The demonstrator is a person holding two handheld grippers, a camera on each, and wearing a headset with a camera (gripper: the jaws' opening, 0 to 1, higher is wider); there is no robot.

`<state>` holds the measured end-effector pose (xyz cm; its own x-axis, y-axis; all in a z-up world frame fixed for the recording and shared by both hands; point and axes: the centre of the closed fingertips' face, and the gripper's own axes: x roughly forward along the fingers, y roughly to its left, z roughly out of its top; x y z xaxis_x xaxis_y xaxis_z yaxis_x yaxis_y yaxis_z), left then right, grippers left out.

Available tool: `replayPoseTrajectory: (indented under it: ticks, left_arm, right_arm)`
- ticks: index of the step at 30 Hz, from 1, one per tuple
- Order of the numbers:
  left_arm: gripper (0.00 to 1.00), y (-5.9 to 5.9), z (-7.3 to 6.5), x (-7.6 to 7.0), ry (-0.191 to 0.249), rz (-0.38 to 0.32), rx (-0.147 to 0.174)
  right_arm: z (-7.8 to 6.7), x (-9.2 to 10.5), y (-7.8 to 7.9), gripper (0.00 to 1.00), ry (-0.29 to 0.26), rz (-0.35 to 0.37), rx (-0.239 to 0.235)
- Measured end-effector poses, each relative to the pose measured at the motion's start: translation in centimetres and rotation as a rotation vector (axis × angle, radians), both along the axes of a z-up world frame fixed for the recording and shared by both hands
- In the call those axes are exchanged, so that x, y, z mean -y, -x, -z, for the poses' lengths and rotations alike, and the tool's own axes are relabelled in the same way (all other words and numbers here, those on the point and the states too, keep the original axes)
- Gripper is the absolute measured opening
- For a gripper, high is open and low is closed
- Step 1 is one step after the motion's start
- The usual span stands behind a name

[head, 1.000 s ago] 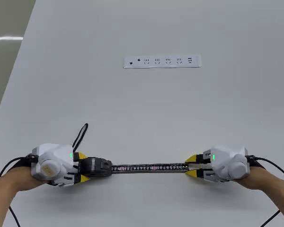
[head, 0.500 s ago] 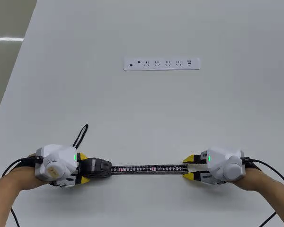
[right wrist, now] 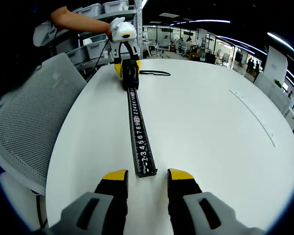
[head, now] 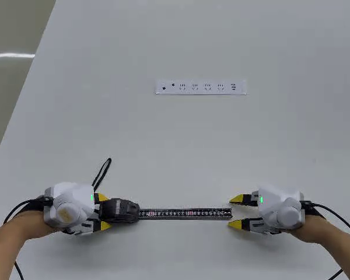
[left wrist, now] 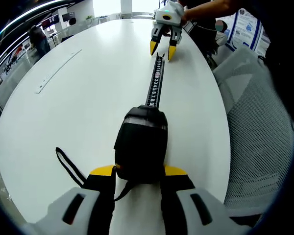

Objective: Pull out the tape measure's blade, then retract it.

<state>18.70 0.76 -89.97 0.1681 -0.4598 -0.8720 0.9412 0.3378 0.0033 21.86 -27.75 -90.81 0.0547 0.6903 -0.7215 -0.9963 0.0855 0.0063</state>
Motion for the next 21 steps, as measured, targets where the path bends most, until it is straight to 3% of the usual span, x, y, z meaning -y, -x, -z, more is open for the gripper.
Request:
replayPoseTrajectory:
  ticks: [10,14,21]
  left_arm:
    - [0.4,0.4,-1.2,-0.3,0.041,-0.103,0.023]
    - [0.42,0.7,-1.7,-0.2,0.079,-0.16,0.04]
    - [0.45,1.9,-2.4,0.0,0.113,-0.222,0.049]
  right_arm:
    - [-1.1,0.2,0.4,0.38,-0.004,0.066,-0.002]
    - [-1.9,0.3,0.7,0.39,-0.015,0.094,0.001]
    - [-3.1,0.3,1.2,0.43,-0.021,0.147,0.007]
